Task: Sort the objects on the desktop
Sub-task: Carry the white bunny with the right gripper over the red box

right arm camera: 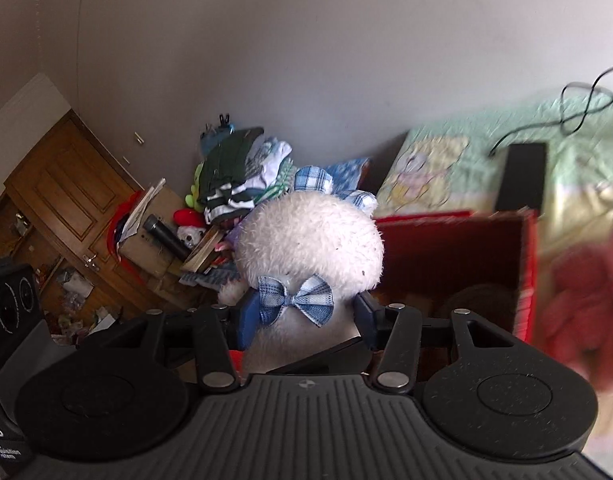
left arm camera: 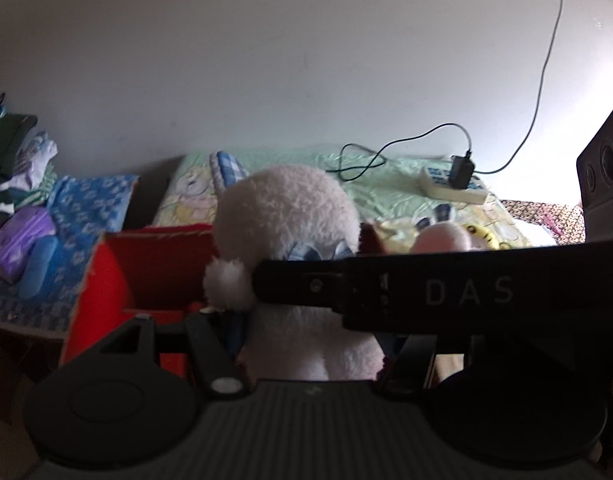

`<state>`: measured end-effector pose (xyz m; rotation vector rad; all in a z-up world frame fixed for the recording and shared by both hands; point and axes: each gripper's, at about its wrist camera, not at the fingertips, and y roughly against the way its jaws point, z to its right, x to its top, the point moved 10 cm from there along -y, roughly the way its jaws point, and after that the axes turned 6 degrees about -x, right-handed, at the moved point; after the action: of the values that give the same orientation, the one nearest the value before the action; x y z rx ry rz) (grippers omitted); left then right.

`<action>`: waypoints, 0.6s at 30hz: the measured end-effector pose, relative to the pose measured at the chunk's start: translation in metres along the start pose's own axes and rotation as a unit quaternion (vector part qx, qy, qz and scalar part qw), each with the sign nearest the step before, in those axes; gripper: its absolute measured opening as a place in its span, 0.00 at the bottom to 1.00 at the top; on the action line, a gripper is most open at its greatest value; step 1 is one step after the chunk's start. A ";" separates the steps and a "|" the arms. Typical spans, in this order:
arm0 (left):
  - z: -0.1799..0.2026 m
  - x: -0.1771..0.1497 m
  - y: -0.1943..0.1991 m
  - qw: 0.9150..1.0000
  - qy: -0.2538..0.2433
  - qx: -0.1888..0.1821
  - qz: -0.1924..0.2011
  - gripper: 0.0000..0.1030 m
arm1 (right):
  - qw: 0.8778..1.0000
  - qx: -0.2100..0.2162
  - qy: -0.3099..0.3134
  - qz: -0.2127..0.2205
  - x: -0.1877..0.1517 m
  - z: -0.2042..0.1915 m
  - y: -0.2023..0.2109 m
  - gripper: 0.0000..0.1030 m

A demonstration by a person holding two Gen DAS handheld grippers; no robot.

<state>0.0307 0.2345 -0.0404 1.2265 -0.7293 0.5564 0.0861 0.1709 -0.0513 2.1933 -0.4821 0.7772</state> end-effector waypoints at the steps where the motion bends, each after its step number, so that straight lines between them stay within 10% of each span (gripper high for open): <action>1: -0.009 -0.002 0.001 1.000 0.000 0.001 -0.004 0.60 | 1.000 0.000 -0.002 -0.002 -0.002 -0.003 -0.006 0.51; 18: -0.106 -0.036 -0.015 0.997 0.011 0.046 -0.057 0.64 | 0.993 -0.009 -0.085 -0.082 -0.034 -0.024 -0.092 0.50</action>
<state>0.0385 0.3333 -0.0945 1.3358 -0.6158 0.5130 0.1022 0.2524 -0.1088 2.2594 -0.3846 0.4995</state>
